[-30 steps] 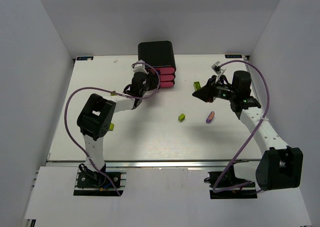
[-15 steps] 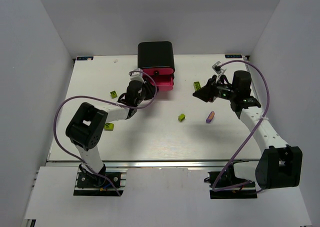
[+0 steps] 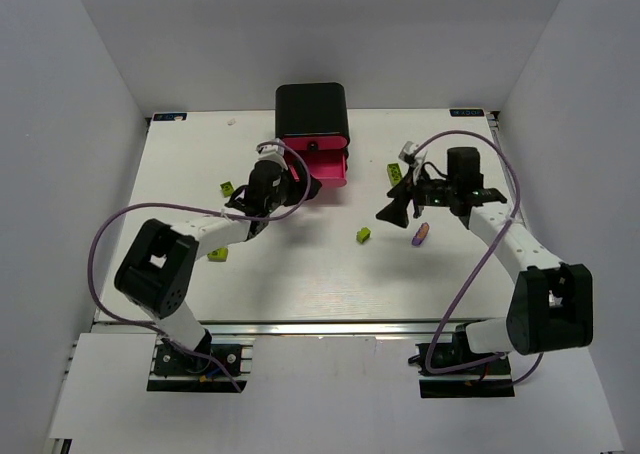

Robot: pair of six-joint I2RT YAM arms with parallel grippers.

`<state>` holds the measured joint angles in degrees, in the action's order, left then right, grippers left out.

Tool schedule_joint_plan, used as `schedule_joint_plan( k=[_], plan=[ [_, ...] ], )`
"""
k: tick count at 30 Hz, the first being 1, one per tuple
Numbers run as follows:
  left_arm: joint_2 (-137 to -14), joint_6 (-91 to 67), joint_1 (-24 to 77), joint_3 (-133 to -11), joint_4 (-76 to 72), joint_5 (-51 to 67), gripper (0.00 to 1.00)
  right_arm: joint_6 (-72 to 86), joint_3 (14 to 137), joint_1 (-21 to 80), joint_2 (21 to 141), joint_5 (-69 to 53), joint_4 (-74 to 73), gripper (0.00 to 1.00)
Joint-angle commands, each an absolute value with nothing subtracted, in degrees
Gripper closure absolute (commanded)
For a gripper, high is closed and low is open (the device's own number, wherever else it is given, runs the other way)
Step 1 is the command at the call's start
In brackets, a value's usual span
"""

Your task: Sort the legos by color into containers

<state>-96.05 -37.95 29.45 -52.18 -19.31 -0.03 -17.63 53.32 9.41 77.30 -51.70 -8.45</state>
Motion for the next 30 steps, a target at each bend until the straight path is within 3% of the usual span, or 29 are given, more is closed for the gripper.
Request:
schedule_joint_plan(
  k=[1, 6, 8, 13, 15, 18, 21, 30],
  plan=[
    [-87.90, -37.53, 29.62, -54.41, -10.48, 1.50, 0.22, -39.08, 57.74, 13.26, 79.97, -48.45, -21.34, 0.15],
    [-73.59, -36.04, 28.22, -51.51, 2.50, 0.89, 0.20, -73.11, 55.91, 17.56, 82.70, -43.87, -30.58, 0.15],
    [-65.62, -33.59, 28.21, -49.58, 7.52, -3.50, 0.26, -85.44, 53.88, 18.98, 84.01, -41.33, -32.60, 0.17],
    [-51.79, -26.73, 28.21, -48.25, 19.84, -12.20, 0.39, -90.78, 57.12, 22.49, 90.17, -36.74, -33.48, 0.22],
    [-48.10, -23.84, 28.21, -46.94, 24.23, -16.84, 0.39, -90.53, 59.41, 24.68, 93.16, -33.94, -32.96, 0.23],
    [-41.94, -21.89, 28.21, -42.99, 26.71, -21.42, 0.32, -90.53, 61.16, 26.44, 96.15, -30.16, -31.73, 0.24],
    [-38.94, -21.71, 28.21, -41.04, 26.89, -22.77, 0.18, -90.27, 62.22, 27.59, 98.61, -27.25, -30.33, 0.24],
    [-39.99, -21.09, 28.21, -41.92, 26.72, -20.66, 0.15, -87.98, 63.63, 29.71, 101.77, -24.35, -27.51, 0.26]
  ],
)
